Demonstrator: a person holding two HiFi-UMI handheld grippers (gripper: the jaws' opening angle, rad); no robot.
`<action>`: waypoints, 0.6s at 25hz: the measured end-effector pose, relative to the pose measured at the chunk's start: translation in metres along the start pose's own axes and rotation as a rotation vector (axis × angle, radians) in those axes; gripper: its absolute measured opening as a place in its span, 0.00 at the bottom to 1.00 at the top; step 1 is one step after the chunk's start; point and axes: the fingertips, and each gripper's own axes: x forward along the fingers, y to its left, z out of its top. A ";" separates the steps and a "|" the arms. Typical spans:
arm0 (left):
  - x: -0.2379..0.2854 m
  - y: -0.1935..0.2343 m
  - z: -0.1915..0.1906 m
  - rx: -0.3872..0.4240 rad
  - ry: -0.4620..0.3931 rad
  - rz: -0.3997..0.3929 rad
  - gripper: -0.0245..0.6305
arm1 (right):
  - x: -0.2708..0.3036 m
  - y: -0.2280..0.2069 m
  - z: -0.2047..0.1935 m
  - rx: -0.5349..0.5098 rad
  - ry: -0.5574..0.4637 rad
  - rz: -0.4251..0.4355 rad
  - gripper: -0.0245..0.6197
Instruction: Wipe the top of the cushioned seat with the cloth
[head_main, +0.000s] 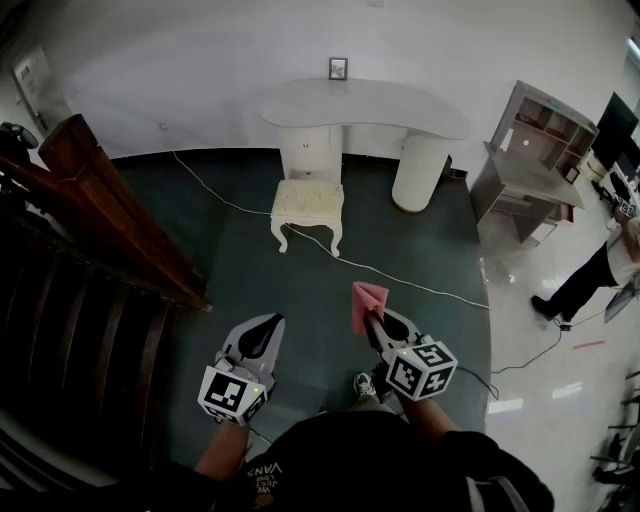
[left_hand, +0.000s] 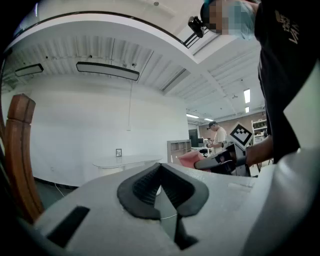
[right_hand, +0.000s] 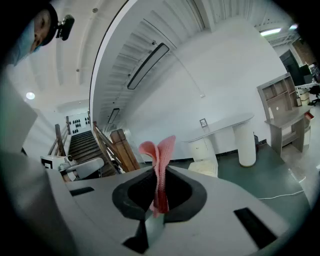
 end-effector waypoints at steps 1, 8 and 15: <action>0.000 -0.001 0.000 0.002 -0.007 -0.006 0.06 | 0.000 -0.001 0.000 0.000 -0.004 -0.002 0.08; 0.002 0.009 -0.004 0.004 -0.018 -0.019 0.06 | 0.003 -0.005 -0.002 0.052 -0.058 -0.009 0.08; 0.032 0.034 -0.019 -0.032 -0.007 0.017 0.06 | 0.030 -0.031 0.002 0.066 -0.032 -0.014 0.08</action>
